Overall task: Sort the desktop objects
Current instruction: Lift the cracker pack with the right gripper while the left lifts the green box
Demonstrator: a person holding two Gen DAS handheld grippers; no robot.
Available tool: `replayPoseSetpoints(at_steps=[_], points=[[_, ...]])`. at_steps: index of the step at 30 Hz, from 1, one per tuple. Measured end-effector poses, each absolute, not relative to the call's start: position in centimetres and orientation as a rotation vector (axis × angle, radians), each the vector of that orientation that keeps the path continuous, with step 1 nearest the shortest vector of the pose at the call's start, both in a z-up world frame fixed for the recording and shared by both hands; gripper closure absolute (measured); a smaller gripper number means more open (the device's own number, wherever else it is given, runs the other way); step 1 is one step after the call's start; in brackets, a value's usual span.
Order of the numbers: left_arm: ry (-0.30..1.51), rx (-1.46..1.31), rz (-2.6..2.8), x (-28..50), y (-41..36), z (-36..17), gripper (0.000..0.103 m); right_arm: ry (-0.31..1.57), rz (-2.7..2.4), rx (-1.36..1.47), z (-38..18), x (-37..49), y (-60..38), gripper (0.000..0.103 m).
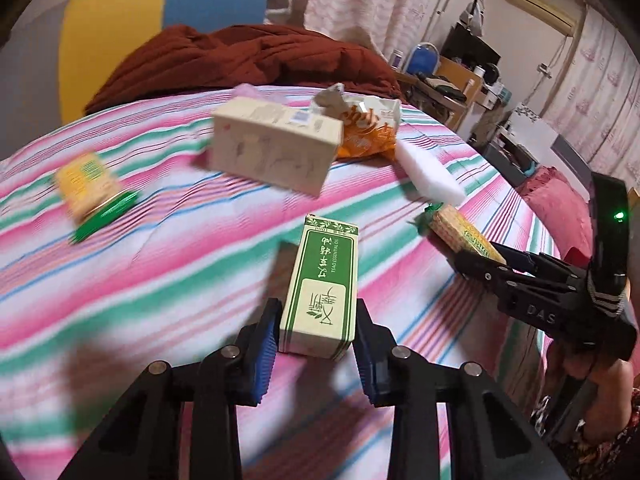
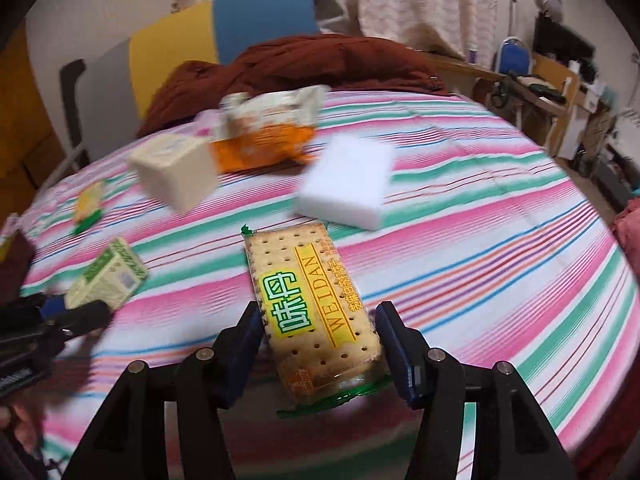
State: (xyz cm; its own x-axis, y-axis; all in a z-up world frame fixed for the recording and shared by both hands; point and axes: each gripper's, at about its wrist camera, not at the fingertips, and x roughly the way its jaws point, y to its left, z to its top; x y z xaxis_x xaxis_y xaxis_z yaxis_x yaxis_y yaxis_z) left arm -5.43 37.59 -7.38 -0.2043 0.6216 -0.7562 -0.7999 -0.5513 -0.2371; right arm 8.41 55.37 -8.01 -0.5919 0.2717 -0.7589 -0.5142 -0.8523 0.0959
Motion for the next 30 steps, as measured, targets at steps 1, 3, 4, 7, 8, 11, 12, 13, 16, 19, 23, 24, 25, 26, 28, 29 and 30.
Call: replayPoseSetpoints(at_steps=[1,3,4,7,8,11,12,13,16,19,23,24,25,26,28,29,30], points=[[0.247,-1.058,1.908,-5.2,36.5,-7.4,0.068,0.432,2.454,-1.085,-7.9,8.4,53.9,0.044],[0.229,-1.063,1.941,-4.9,34.3,-7.4,0.068,0.446,2.510,-1.088,-7.8,8.3,51.0,0.044],[0.220,-1.065,1.958,-4.7,33.2,-7.4,0.068,0.460,2.542,-1.089,-7.7,8.2,49.5,0.044],[0.176,-1.076,2.001,-4.4,29.5,-7.4,0.069,0.435,2.607,-1.087,-7.8,7.7,44.9,0.042],[0.163,-1.076,2.015,-4.3,28.3,-7.4,0.069,0.407,2.616,-1.086,-8.0,7.5,43.8,0.038],[0.149,-1.069,2.044,-3.9,26.1,-7.4,0.069,0.343,2.636,-1.074,-8.6,6.9,41.0,0.007],[0.143,-1.068,2.048,-3.8,25.5,-7.4,0.069,0.328,2.639,-1.066,-8.8,6.8,40.5,0.000],[0.140,-1.067,2.047,-3.8,25.4,-7.4,0.069,0.306,2.636,-1.051,-9.0,6.6,40.2,0.000],[0.122,-1.064,2.041,-3.8,25.0,-7.4,0.069,0.195,2.622,-1.031,-9.6,6.8,39.2,0.000],[0.109,-1.057,2.026,-3.8,25.2,-7.5,0.059,0.208,2.644,-1.038,-9.5,7.2,39.7,0.000],[0.105,-1.054,2.011,-3.4,25.1,-7.2,0.051,0.311,2.637,-1.014,-8.9,8.0,41.0,0.001],[0.103,-1.054,2.010,-3.3,25.1,-7.0,0.051,0.354,2.619,-0.985,-8.7,8.4,41.5,0.008],[0.097,-1.051,2.011,-3.4,25.1,-6.8,0.051,0.417,2.601,-0.953,-8.5,8.8,42.1,0.018],[0.107,-1.040,2.021,-3.4,25.2,-6.5,0.050,0.481,2.583,-0.928,-8.4,9.0,42.9,0.022],[0.134,-1.021,2.039,-3.5,25.6,-6.2,0.049,0.595,2.551,-0.900,-8.5,8.8,44.2,0.031],[0.145,-1.018,2.038,-3.6,26.0,-6.1,0.049,0.603,2.540,-0.905,-8.4,8.3,44.4,0.032],[0.157,-1.016,2.036,-3.8,26.3,-6.1,0.049,0.589,2.529,-0.912,-8.4,7.8,44.5,0.035]])
